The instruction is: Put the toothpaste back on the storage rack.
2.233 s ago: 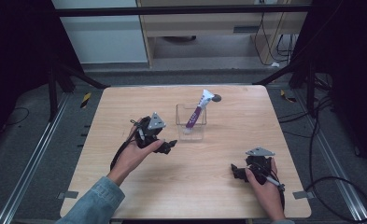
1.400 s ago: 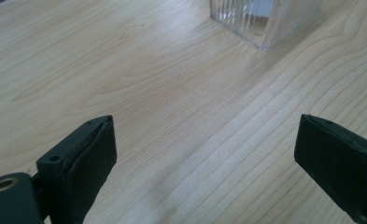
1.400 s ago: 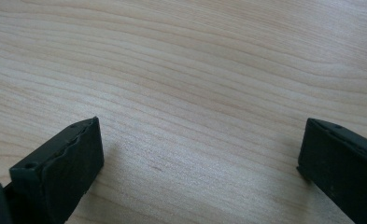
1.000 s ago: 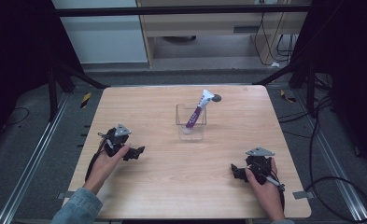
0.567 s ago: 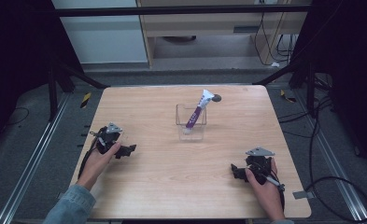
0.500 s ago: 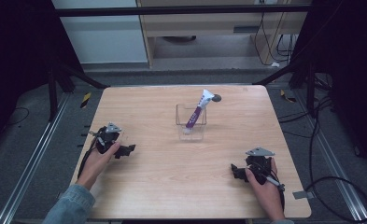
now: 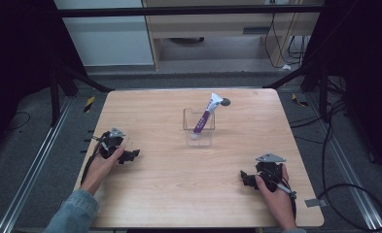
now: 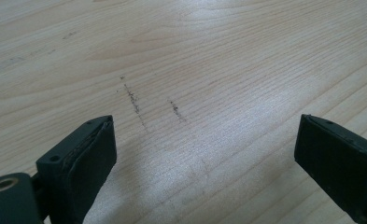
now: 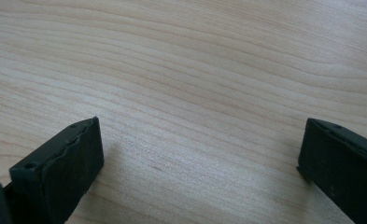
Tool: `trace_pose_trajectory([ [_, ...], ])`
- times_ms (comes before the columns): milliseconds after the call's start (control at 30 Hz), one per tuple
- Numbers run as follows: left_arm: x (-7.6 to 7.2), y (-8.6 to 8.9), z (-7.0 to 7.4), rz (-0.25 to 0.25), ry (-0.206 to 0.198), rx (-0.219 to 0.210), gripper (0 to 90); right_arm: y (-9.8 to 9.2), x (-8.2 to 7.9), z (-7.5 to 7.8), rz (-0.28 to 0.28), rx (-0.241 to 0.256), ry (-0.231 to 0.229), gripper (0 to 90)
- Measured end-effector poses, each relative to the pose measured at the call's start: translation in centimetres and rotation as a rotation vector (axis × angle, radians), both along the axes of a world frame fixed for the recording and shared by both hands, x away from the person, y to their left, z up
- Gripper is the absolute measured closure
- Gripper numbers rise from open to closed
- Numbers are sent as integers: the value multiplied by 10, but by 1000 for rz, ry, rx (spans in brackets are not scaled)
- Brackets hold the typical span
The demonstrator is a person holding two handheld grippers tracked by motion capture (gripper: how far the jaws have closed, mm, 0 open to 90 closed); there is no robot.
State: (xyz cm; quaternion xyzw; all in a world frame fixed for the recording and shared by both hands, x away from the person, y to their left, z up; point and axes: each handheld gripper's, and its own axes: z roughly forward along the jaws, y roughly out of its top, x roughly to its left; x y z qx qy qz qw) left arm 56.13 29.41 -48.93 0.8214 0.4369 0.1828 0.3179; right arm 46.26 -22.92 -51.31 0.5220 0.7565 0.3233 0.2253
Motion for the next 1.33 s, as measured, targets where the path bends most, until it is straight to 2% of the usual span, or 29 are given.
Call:
trace_pose_trajectory([
  [833, 9, 2, -12, 10, 5, -14, 48, 0, 0, 0, 0, 0, 0, 3],
  [1100, 9, 2, -18, 1, -38, -21, 9, 0, 0, 0, -2, 2, 1, 3],
  [1333, 8, 1, -18, 27, -35, -22, 0, 0, 0, 0, -2, 1, 1, 3],
])
